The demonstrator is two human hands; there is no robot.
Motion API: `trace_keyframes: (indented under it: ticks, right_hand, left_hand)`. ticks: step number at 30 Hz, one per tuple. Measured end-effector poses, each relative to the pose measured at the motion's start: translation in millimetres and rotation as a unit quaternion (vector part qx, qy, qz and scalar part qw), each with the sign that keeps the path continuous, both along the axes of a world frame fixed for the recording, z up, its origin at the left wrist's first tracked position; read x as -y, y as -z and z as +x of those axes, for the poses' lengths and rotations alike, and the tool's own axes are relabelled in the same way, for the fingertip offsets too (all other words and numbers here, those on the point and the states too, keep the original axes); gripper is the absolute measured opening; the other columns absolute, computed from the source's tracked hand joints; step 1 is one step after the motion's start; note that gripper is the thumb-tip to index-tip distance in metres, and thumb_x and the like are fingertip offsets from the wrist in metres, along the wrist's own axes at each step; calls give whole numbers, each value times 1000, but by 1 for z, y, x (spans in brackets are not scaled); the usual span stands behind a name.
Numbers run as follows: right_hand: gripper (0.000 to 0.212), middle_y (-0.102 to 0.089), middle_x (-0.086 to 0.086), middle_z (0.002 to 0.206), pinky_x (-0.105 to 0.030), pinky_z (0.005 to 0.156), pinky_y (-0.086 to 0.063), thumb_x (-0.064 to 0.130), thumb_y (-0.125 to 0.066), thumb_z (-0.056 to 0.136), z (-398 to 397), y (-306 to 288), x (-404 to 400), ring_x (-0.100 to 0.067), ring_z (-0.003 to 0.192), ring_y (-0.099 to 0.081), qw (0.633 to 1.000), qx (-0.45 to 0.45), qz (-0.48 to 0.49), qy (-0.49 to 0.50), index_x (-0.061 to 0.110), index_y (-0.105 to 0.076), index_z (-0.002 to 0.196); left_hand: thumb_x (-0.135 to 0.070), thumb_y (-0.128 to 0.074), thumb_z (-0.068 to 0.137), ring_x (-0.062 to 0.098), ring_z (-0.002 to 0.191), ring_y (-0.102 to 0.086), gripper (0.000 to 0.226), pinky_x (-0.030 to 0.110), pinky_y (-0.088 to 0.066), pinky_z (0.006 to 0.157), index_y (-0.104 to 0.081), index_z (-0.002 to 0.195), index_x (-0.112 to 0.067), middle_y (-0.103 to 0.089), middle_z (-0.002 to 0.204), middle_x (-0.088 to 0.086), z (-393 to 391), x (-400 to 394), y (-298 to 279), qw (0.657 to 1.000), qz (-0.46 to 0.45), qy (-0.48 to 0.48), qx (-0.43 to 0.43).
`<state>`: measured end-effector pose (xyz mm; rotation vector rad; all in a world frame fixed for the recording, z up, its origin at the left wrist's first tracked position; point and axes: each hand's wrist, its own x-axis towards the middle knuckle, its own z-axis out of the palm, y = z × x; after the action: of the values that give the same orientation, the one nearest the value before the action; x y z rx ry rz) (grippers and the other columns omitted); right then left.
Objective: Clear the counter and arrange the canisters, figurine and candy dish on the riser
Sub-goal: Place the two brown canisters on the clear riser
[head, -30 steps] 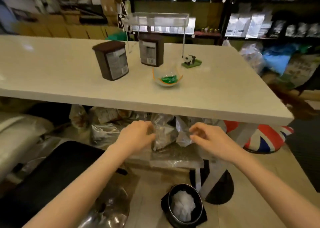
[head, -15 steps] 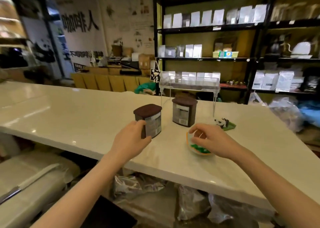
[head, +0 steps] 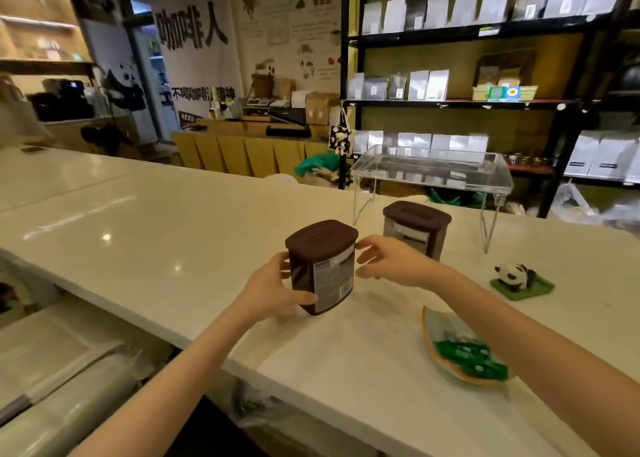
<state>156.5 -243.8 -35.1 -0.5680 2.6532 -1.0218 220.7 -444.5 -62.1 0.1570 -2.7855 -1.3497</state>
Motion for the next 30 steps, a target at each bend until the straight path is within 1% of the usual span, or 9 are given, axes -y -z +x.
trace_keyframes:
  ticks: [4, 9, 12, 15, 20, 23, 25, 27, 30]
  right_hand:
    - [51, -62, -15, 117, -45, 93, -51, 9, -67, 75, -7, 3, 7, -29, 103, -62, 999, -15, 6, -34, 10, -49, 122]
    - [43, -65, -9, 101, -37, 87, -50, 8, -64, 76, -12, 0, 12, -25, 94, -61, 996, -56, 29, -62, 8, -53, 118]
    - [35, -69, -18, 101, -40, 84, -51, 8, -64, 77, -16, -5, 13, -31, 96, -64, 994, -62, 48, -73, 2, -58, 110]
    - [35, -70, -17, 105, -44, 89, -53, 10, -66, 76, -23, -19, 9, -29, 98, -64, 995, -60, 44, -69, 5, -60, 110]
    - [38, -70, -10, 106, -42, 91, -53, 10, -65, 76, -31, -56, 1, -25, 97, -66, 995, -74, 4, -60, 10, -59, 114]
    - [47, -65, -1, 105, -40, 88, -53, 7, -63, 79, -37, -78, -4, -23, 99, -65, 995, -79, -48, -45, 16, -50, 123]
    - [50, -60, 2, 110, -39, 87, -54, 9, -62, 79, -45, -91, -8, -21, 99, -62, 994, -82, -74, -25, 16, -45, 126]
    - [44, -59, 5, 103, -34, 82, -52, 10, -59, 81, -55, -104, -13, -16, 95, -60, 991, -86, -107, -4, 19, -45, 122]
    - [24, -61, 5, 88, -26, 74, -49, 11, -52, 86, -83, -124, -16, -11, 83, -61, 984, -80, -155, 42, 22, -50, 107]
  left_hand:
    - [-16, -83, 56, 21, 113, -57, 79, 36, -50, 95, -48, 126, -17, -60, 122, 2, -10, 4, -1, 999, 30, 45, -8]
    - [-10, -86, 55, 17, 100, -63, 69, 32, -55, 86, -56, 116, -18, -67, 108, 0, -17, 7, 0, 998, 10, 50, -35]
    - [-13, -88, 53, 8, 90, -64, 65, 20, -55, 76, -59, 110, -21, -67, 97, -7, -20, 7, -8, 997, -14, 63, -38]
    - [-18, -88, 52, 4, 85, -63, 66, 14, -52, 69, -59, 111, -21, -65, 91, -12, -24, 4, -24, 996, -28, 66, -44]
    - [-23, -87, 54, 7, 83, -61, 69, 11, -48, 64, -58, 116, -20, -63, 94, -10, -39, -4, -59, 994, -46, 63, -79]
    - [-21, -85, 58, 11, 87, -60, 69, 17, -50, 69, -57, 121, -16, -62, 97, -8, -51, -8, -81, 993, -27, 59, -95]
    - [-21, -84, 60, 11, 88, -60, 67, 17, -49, 66, -57, 121, -16, -63, 100, -7, -61, -11, -96, 992, -13, 59, -114]
    - [-20, -83, 61, 7, 84, -59, 65, 13, -46, 63, -57, 120, -16, -65, 102, -6, -73, -15, -110, 989, -2, 65, -136]
    - [-19, -83, 61, 11, 92, -60, 62, 22, -51, 73, -58, 119, -15, -68, 112, 0, -97, -20, -129, 984, 7, 74, -164]
